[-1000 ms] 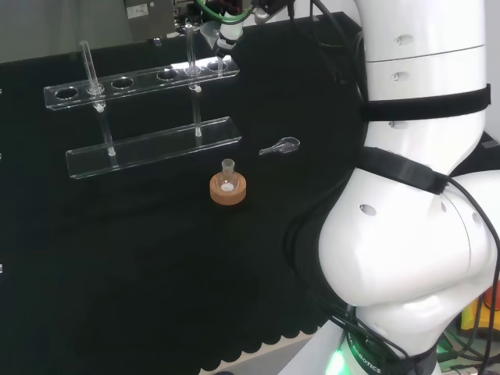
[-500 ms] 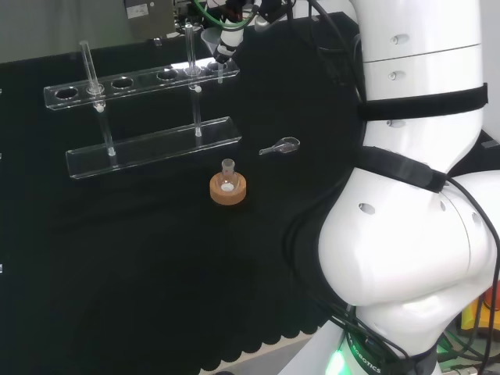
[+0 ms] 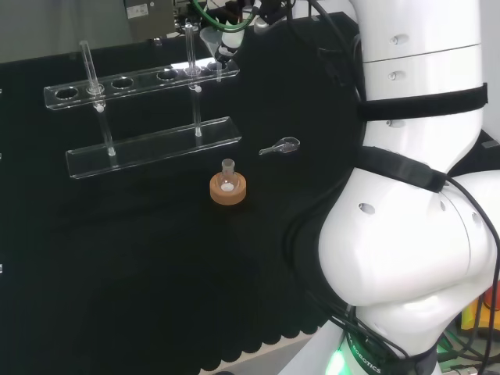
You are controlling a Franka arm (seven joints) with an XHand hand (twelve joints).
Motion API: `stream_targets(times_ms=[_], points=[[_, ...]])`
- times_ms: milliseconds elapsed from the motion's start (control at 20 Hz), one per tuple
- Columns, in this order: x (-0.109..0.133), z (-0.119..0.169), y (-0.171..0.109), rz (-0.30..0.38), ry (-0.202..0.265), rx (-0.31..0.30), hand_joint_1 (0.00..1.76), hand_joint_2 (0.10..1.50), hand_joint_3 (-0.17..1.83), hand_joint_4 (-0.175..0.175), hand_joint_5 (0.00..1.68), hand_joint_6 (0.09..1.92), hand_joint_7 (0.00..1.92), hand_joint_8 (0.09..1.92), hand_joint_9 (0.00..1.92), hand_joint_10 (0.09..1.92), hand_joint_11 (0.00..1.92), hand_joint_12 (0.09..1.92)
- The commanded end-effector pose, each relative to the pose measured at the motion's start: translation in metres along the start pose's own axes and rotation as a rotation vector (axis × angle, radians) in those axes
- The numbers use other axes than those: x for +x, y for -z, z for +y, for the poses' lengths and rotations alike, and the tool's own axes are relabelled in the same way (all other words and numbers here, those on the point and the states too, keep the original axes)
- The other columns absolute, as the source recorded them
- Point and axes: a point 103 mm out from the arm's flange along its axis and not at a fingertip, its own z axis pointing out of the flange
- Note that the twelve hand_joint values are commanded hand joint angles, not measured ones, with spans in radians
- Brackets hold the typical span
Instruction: Put the funnel back on the funnel stand.
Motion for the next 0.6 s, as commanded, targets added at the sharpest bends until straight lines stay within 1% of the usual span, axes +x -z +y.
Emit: stream_targets(times_ms=[50, 250, 350, 600], points=[[0.006, -0.006, 0.0, 0.02, -0.003, 0.034, 0.76, 0.65, 0.64, -0.034, 0.22, 0.09, 0.04, 0.6, 0.29, 0.68, 0.18, 1.44], [0.011, -0.016, 0.001, 0.023, -0.016, 0.052, 0.7, 0.65, 0.59, -0.028, 0.1, 0.09, 0.0, 0.24, 0.06, 0.76, 0.05, 1.5], [0.013, -0.024, 0.003, 0.024, -0.021, 0.038, 0.67, 0.65, 0.57, -0.022, 0.05, 0.09, 0.0, 0.09, 0.02, 0.74, 0.01, 1.5], [0.018, -0.057, 0.015, 0.026, -0.034, -0.043, 0.65, 0.65, 0.53, -0.018, 0.01, 0.09, 0.0, 0.09, 0.0, 0.68, 0.0, 1.48]])
